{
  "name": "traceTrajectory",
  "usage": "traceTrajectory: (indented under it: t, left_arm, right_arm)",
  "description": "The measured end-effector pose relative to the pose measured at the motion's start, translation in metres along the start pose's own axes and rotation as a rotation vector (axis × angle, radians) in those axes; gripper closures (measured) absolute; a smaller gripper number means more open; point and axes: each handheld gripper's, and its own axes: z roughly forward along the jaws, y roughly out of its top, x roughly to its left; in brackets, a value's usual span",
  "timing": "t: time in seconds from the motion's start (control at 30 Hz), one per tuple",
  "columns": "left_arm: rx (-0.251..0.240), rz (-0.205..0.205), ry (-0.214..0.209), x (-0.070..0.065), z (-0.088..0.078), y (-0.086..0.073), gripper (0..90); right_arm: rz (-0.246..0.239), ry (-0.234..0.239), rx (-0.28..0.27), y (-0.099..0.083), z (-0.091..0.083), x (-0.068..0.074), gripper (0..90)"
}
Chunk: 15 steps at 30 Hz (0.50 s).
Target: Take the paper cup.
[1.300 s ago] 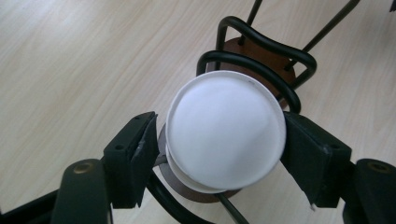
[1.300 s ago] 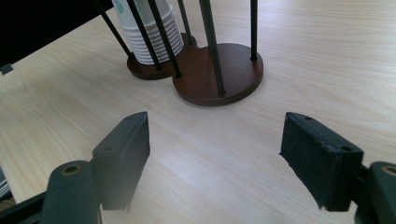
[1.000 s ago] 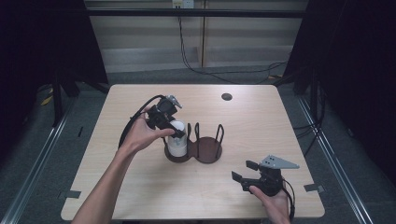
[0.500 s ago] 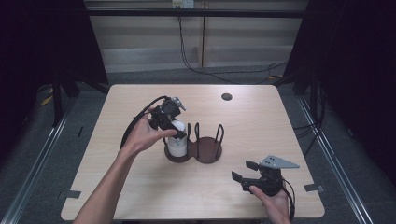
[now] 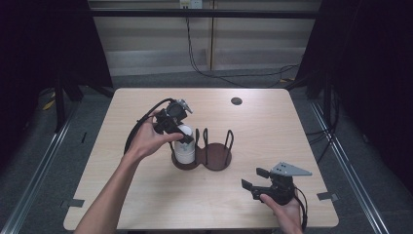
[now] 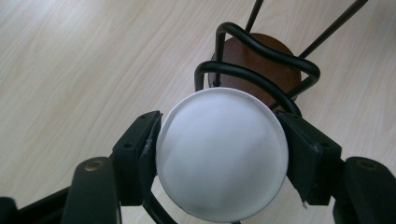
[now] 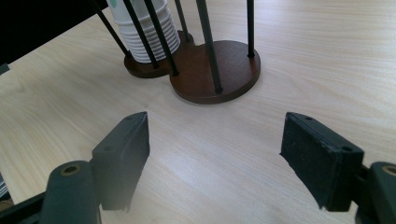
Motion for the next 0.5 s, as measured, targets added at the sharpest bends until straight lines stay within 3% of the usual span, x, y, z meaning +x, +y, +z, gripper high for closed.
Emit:
traceTrajectory:
  t: [0.5]
  left_arm:
    - [-0.019, -0.018, 0.006, 0.001, -0.012, 0.004, 36.1]
  right_arm:
    - [0.001, -0.001, -0.001, 0.000, 0.000, 0.000, 23.3]
